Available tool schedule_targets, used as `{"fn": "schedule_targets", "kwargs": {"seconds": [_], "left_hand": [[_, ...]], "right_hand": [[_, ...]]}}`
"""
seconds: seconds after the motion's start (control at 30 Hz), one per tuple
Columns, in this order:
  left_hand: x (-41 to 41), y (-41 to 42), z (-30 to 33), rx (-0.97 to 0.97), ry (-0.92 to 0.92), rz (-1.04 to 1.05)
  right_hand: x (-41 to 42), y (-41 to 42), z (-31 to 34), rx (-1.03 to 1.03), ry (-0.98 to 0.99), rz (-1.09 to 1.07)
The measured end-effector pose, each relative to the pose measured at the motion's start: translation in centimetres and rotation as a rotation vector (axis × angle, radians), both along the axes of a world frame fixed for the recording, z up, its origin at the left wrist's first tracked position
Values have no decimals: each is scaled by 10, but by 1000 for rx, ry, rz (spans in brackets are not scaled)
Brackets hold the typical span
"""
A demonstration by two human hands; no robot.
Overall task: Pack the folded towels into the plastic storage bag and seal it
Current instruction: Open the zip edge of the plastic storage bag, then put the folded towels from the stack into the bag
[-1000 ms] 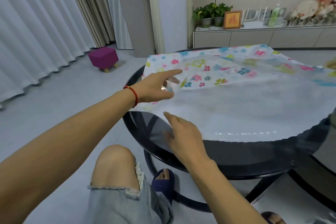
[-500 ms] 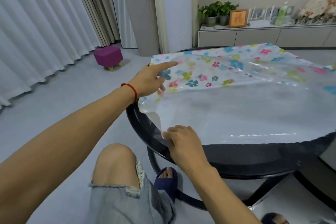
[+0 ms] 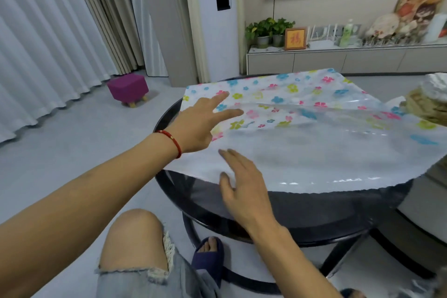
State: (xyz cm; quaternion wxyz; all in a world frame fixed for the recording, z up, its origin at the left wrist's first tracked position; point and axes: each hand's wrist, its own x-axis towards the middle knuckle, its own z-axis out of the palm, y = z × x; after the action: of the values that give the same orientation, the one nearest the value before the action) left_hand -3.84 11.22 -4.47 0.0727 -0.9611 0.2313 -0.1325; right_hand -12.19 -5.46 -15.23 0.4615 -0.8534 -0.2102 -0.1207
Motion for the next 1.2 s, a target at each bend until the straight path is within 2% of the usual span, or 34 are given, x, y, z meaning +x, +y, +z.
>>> {"fn": "schedule_targets", "kwargs": {"seconds": [0.03, 0.1, 0.13, 0.2, 0.27, 0.33, 0.47, 0.57, 0.67, 0.83, 0.97, 1.07, 1.2], "left_hand": [[2, -10, 2, 99, -63, -30], [9, -35, 5, 234, -129, -86], [12, -49, 7, 273, -137, -104], [20, -78, 10, 331, -128, -145], [27, -105, 13, 353, -91, -179], [34, -127, 16, 322, -33, -196], [45, -146, 26, 111, 131, -235], [50, -138, 37, 40, 159, -202], [54, -131, 48, 33, 125, -161], [56, -138, 62, 4, 34, -77], [56, -150, 71, -38, 42, -8], [55, -155, 77, -94, 66, 19], [55, -157, 82, -133, 74, 29]], "right_hand": [[6, -17, 11, 86, -60, -132], [23, -55, 32, 76, -192, -378], [32, -73, 40, -5, -226, -463], [47, -101, 48, -207, -166, -541], [58, -120, 41, -264, -86, -485], [62, -133, 34, -219, -65, -389], [59, -159, 41, -161, -103, -314], [53, -190, 50, -109, -202, -363], [44, -228, 53, -63, -217, -481], [42, -302, 70, -175, -111, -714], [63, -376, 99, -397, -25, -955], [83, -420, 103, -647, 159, -1028], [104, -464, 97, -697, 415, -1067]]}}
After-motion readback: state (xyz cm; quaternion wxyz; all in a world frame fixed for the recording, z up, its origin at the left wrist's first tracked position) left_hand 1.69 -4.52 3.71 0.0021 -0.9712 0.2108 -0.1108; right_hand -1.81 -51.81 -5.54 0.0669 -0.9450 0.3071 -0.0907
